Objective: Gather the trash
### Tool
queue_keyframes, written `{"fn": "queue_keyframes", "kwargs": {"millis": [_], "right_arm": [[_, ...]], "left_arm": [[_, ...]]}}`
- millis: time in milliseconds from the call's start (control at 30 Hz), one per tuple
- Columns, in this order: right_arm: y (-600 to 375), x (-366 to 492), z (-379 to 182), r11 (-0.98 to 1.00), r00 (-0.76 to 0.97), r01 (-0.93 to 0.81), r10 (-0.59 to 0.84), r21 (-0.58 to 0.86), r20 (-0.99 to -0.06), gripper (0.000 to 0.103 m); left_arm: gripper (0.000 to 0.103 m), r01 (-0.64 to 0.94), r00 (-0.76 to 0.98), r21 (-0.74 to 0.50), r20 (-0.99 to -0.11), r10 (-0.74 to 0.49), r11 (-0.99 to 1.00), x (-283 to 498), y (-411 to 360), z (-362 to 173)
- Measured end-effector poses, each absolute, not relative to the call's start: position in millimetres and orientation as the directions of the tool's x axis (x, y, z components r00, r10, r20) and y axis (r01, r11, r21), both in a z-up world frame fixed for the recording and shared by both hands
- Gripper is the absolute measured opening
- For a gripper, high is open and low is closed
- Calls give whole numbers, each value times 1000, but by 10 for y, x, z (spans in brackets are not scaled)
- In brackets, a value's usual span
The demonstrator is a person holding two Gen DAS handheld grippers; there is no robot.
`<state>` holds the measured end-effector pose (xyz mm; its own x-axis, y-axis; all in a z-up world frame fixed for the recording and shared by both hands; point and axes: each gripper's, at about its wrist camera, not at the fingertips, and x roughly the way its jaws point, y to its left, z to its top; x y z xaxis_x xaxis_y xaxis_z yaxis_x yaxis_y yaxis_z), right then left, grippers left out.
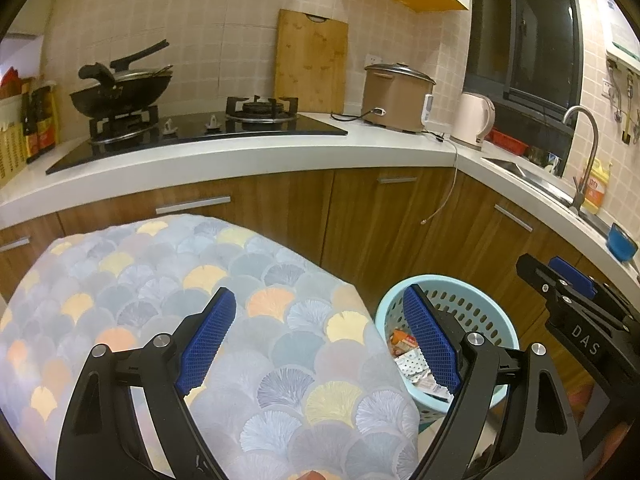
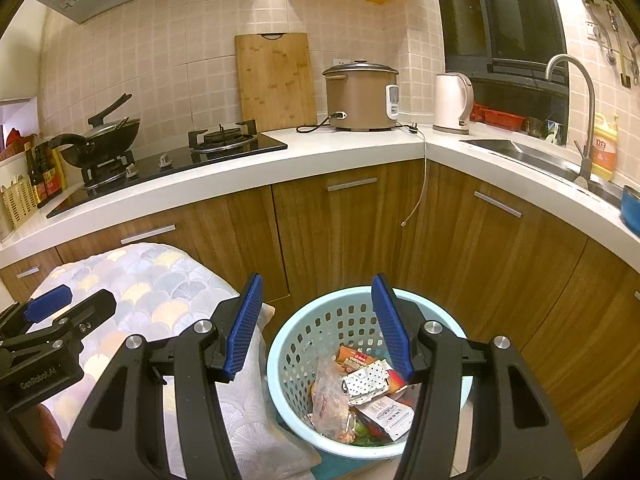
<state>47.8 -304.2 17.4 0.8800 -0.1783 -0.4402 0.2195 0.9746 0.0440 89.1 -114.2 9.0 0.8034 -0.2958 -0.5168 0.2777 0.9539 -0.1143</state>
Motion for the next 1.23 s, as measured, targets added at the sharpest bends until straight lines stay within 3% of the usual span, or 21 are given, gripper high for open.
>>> {"fn": "queue_keyframes", "kwargs": {"millis": [967,1067,1233], "right_arm": [[-3018,466,105,970,870,235,-183,58,-458,53],[-3017,469,105,970,870,236,-186,54,-456,53],[-2998,464,95,968,866,249,-204,39,-456,53]], "left_arm": [[83,249,831,-64,-498,-247,966,846,-1102,115],[89,254,821,-68,-513,-252,965,861,-1107,101],[89,274,810,-78,-518,-274,959,867,-1108,82]]}}
